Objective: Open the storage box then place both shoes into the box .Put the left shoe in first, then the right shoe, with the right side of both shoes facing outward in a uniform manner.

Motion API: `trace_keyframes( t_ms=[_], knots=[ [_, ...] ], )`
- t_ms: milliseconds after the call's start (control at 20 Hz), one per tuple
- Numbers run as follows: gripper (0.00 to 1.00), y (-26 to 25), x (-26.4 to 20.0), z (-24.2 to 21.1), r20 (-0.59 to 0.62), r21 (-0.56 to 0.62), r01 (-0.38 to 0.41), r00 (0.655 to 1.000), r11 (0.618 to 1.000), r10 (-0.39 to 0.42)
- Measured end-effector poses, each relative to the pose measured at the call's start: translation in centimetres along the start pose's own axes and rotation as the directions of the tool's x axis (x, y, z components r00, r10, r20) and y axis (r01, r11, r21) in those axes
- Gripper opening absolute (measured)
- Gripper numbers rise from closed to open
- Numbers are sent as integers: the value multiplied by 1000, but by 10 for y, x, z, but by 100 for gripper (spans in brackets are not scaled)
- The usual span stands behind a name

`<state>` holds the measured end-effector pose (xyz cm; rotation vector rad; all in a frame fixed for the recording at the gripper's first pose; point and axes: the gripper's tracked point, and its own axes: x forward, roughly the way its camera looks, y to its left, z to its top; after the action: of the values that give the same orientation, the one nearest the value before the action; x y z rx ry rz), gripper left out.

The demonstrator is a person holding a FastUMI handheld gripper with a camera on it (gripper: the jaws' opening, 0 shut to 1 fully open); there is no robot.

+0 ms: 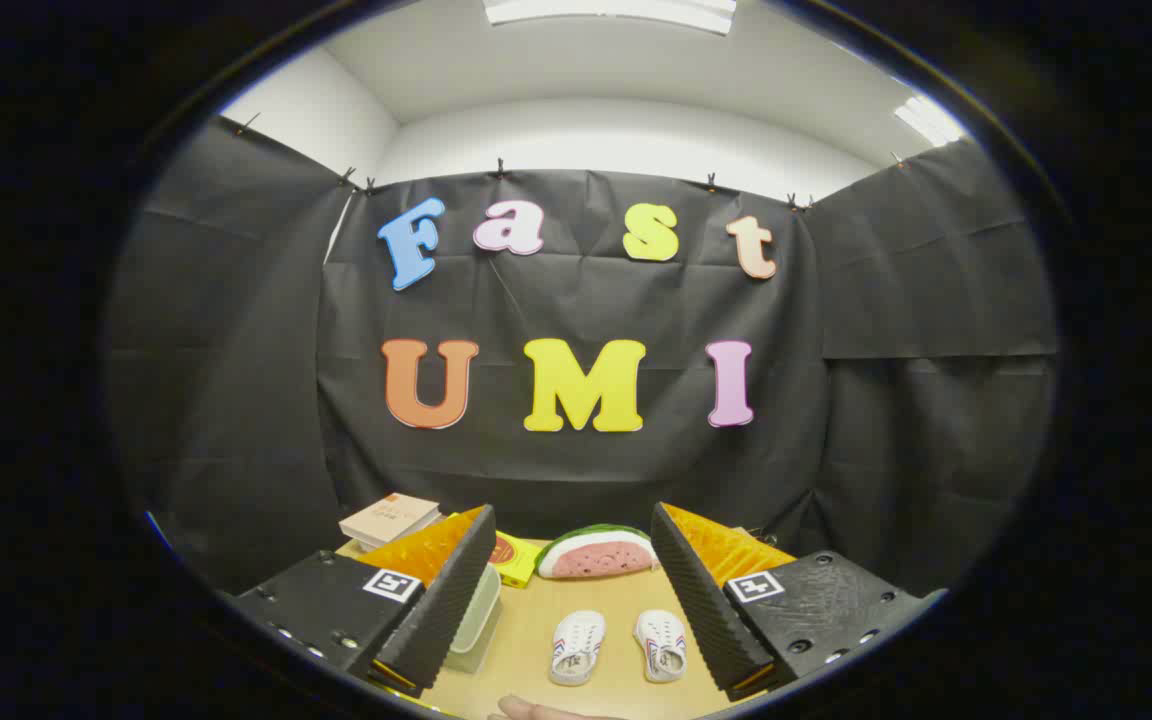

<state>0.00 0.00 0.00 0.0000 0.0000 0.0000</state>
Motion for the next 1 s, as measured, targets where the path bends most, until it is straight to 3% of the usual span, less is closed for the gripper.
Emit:
trace_keyframes(
  t_ms=[800, 1000],
  knots=[
    [95, 4, 27, -14, -47, 11, 16, 999, 1000, -16],
    [95, 5, 49, -33, -106, 54, -22, 994, 998, 28]
  ],
)
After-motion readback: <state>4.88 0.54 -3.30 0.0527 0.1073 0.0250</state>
